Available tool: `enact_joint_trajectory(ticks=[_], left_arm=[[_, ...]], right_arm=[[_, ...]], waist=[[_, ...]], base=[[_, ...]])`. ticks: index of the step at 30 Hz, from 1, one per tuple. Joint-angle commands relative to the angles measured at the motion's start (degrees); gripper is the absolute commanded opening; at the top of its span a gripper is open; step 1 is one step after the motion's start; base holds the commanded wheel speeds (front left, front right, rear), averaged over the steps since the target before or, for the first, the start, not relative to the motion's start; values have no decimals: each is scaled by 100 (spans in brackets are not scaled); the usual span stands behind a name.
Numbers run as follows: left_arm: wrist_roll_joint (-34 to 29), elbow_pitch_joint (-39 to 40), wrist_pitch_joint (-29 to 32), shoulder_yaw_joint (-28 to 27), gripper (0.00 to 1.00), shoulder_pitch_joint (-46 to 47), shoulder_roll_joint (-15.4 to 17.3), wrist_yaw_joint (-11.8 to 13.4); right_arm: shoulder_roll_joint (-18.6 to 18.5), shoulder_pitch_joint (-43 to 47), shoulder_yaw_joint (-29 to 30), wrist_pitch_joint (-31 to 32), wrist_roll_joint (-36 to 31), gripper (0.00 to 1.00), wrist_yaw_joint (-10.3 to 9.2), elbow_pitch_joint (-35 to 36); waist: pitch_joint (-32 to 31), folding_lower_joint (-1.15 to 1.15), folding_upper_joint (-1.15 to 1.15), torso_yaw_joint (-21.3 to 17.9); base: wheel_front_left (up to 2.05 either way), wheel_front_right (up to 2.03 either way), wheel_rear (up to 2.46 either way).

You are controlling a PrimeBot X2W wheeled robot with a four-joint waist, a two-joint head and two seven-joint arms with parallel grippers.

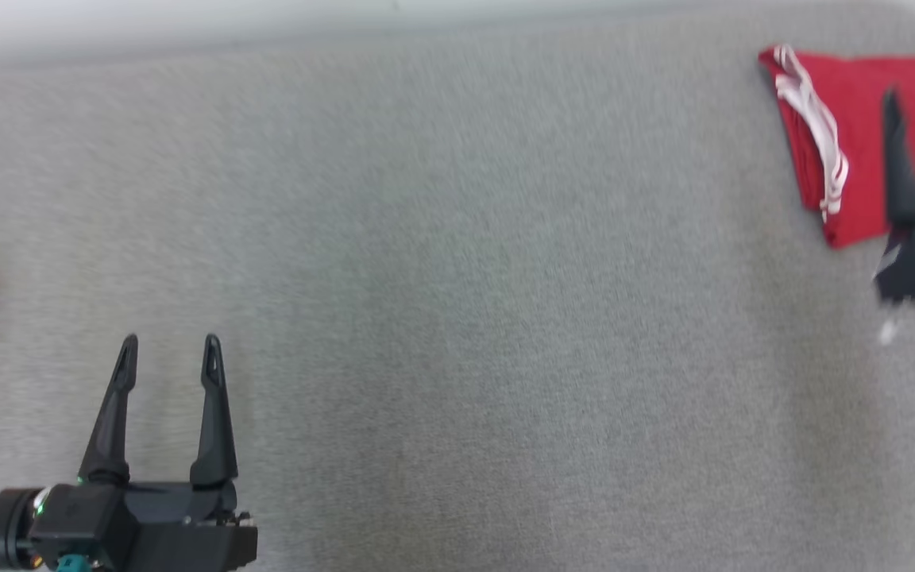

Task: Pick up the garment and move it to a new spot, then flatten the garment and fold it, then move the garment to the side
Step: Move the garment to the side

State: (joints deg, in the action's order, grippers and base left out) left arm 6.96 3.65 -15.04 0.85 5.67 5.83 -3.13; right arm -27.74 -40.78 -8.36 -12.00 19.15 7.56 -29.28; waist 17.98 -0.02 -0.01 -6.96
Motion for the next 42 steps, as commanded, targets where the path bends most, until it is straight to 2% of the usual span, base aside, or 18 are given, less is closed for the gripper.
enact_joint_trajectory(ticks=[1, 12, 19, 21, 27, 42], left_arm=[[75, -67, -17, -44, 100, -139, -45, -33], [140, -422, -18, -145, 100, -388, -146, -96], [109, -589, -18, -185, 100, -448, -183, -154], [100, -629, -19, -202, 100, -459, -186, -170], [58, -784, -18, -199, 100, -388, -203, -190], [-2, -1289, -18, -240, 100, -252, -201, -280]], right_arm=[[155, 506, 137, 77, -52, 100, -17, 282], [1077, 2574, 897, 530, -348, 100, -17, 1956], [1692, 3503, 1054, 602, -514, 100, -17, 2569], [1843, 3703, 1006, 595, -538, 100, -16, 2659], [1989, 3947, 998, 524, -597, 100, -16, 2672], [2243, 4255, 951, 339, -630, 100, -16, 2468]], waist=[[-596, 2, 1, 347], [-969, 2, 1, 528], [-1156, 2, 1, 560], [-1212, 2, 1, 568], [-1292, 2, 1, 625], [-1416, 2, 1, 756]], base=[[0, 0, 0], [0, 0, 0], [0, 0, 0], [0, 0, 0], [0, 0, 0], [0, 0, 0]])
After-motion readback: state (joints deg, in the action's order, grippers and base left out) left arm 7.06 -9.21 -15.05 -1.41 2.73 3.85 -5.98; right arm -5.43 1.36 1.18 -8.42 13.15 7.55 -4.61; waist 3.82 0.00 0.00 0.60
